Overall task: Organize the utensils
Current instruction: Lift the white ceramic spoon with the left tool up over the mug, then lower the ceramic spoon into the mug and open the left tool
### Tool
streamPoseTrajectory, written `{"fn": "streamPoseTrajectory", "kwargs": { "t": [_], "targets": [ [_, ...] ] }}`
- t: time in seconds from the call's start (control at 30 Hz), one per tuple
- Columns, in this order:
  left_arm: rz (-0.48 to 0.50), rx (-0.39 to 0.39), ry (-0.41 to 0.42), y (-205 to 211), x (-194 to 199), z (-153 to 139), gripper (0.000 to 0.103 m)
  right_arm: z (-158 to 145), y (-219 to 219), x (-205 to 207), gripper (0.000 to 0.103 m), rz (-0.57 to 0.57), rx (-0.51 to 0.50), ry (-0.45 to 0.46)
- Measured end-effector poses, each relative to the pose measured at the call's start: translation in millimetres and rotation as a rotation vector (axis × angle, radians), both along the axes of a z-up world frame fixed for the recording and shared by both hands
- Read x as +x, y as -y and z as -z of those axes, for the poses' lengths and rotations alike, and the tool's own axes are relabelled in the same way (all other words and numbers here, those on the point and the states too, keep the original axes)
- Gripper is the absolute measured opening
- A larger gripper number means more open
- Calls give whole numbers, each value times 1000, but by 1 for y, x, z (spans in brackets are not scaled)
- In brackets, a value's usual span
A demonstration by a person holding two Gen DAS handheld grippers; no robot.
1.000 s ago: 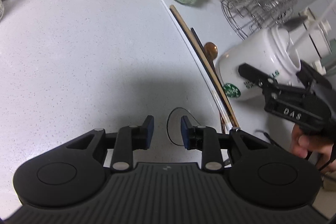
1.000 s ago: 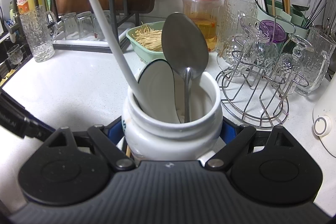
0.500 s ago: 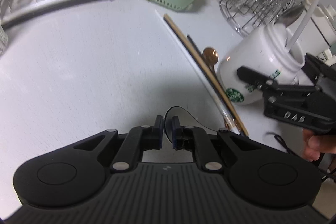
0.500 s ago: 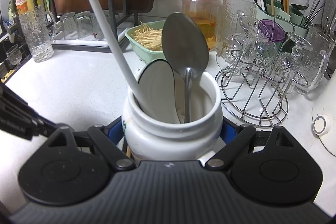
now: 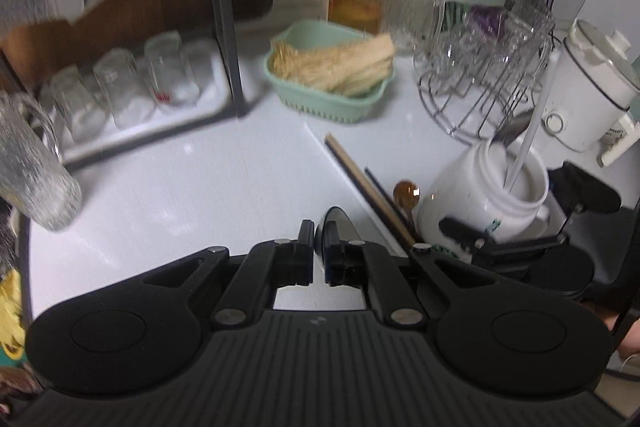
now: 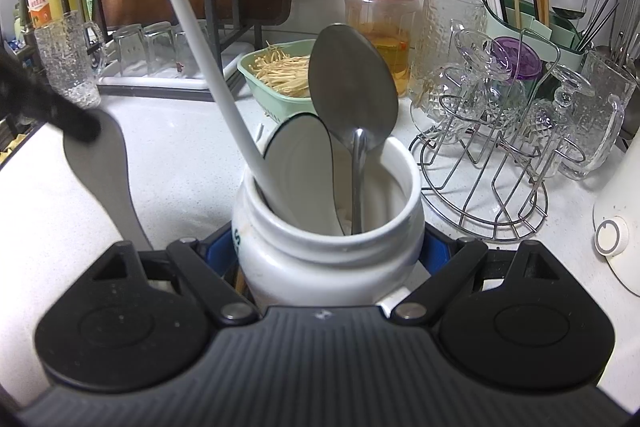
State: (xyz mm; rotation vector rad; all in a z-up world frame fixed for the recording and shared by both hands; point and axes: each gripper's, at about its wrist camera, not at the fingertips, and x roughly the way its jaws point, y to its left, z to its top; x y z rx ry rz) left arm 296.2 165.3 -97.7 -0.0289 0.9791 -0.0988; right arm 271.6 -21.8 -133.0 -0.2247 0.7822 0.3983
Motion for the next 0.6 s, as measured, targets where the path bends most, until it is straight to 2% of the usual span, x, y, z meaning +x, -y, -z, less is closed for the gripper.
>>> {"fn": "streamPoseTrajectory", "kwargs": {
  "t": [0.13, 0.27, 0.37, 0.6],
  "targets": [
    [0, 31, 60, 3, 0, -29, 5, 0, 0, 0, 92, 1, -1, 1],
    [-8, 20, 141, 1, 0, -69, 5, 0, 0, 0, 92, 5, -1, 2],
    [3, 39, 204, 3, 3, -99, 5, 0, 0, 0, 92, 6, 0, 4],
    [85, 56, 315, 31, 12, -147, 5, 0, -1, -1, 92, 10, 1, 8]
  ]
}}
